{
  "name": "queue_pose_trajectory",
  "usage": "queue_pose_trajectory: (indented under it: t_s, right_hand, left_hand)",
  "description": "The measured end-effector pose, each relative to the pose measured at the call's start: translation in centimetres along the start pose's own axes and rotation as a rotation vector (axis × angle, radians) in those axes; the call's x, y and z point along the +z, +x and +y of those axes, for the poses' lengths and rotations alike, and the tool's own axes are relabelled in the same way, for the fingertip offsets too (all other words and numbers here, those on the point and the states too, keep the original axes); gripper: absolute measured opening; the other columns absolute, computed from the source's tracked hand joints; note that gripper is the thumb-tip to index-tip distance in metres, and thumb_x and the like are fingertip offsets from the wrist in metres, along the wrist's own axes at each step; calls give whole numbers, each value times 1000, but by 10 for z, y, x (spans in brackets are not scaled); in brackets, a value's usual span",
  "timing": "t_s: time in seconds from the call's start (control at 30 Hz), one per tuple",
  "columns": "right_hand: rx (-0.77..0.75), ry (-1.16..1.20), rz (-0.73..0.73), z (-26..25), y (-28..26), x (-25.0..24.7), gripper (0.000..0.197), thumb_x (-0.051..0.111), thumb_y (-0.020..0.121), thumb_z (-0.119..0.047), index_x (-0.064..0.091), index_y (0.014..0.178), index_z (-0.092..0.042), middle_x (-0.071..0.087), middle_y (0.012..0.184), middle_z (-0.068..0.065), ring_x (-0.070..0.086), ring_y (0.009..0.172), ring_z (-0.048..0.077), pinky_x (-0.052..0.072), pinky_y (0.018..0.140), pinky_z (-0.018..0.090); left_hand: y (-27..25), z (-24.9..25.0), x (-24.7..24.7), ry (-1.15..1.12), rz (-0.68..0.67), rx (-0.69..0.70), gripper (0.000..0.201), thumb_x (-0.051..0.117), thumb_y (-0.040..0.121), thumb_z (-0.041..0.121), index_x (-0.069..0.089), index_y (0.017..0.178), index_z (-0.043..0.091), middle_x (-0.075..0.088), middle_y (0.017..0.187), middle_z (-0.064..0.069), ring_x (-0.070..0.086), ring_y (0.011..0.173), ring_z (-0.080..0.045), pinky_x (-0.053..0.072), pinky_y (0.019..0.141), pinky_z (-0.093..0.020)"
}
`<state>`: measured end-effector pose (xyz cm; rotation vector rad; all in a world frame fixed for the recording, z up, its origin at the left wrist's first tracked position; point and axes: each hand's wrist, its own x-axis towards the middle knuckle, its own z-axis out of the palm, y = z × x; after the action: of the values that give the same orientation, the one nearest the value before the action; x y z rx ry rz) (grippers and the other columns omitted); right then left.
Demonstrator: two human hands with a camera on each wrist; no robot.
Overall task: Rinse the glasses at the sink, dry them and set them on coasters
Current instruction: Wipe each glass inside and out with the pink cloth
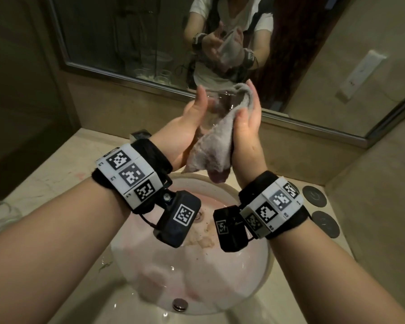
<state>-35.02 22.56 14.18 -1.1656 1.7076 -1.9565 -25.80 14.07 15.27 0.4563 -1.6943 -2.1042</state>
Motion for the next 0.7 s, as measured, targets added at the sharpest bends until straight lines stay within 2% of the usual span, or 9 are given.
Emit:
queue_pose_trajectory:
  t_s: [0.1,0.2,0.27,0.37,0.4,0.47,0.53,0.63,0.7]
  right_hand:
    - [343,239,-36,-7,2,-10,47,27,99,-51,56,99,-13,67,101,6,67,86,12,56,80,23]
    - [401,253,-19,-6,1,-16,53,29,98,-52,59,89,-10,71,71,5,69,60,11,56,56,20]
    - [410,267,41,-2,0,-12,56,32,95,-58,60,97,-10,73,77,4,71,76,14,58,70,25]
    - [327,108,122,2,-2,-2,89,44,72,-80,47,133,-16,60,126,10,56,120,27,44,101,48]
    - [268,81,119,6,-1,-2,89,45,73,-79,37,141,-22,50,138,10,50,125,25,42,104,47]
    - [136,79,92,8,1,-2,68,41,90,-57,21,147,-25,33,149,7,42,125,12,44,101,26]
    - [80,68,63,5,5,-1,72,39,88,-52,15,149,-21,27,151,5,38,124,4,39,97,12]
    - [267,123,21,1,4,-1,92,43,73,-79,38,141,-18,50,137,6,50,124,16,41,105,34]
    - [358,213,14,-5,6,-8,68,33,85,-70,56,115,-14,66,109,6,62,106,18,48,94,33]
  left_hand:
    - [2,-5,-4,41,-95,-6,90,65,64,65,38,136,19,59,120,-2,64,103,-9,51,90,-32]
    - [3,-4,-1,-93,-90,-35,56,58,68,44,37,116,26,50,114,-2,68,71,-8,60,65,-31]
    - [1,2,1,-91,-58,-59,57,61,58,51,36,104,29,47,115,-4,69,66,-8,60,67,-37]
    - [3,3,-1,327,46,-50,60,42,70,69,36,115,29,48,117,-6,61,73,-6,59,70,-31]
    - [5,2,-2,439,75,-12,61,32,78,69,37,124,29,49,122,-8,58,82,-11,57,80,-38]
    - [7,-2,-2,378,80,14,63,27,86,65,40,133,26,54,126,-4,58,105,-17,49,95,-41]
    - [7,-3,-1,130,41,-4,68,32,83,69,43,134,24,58,126,-3,62,107,-17,51,92,-40]
    - [8,-6,-1,34,-71,21,100,51,54,80,39,137,25,60,125,-6,69,89,-18,56,71,-33]
    - [6,-5,-1,-4,-131,27,108,60,47,76,30,143,36,51,137,-12,68,79,-25,56,65,-33]
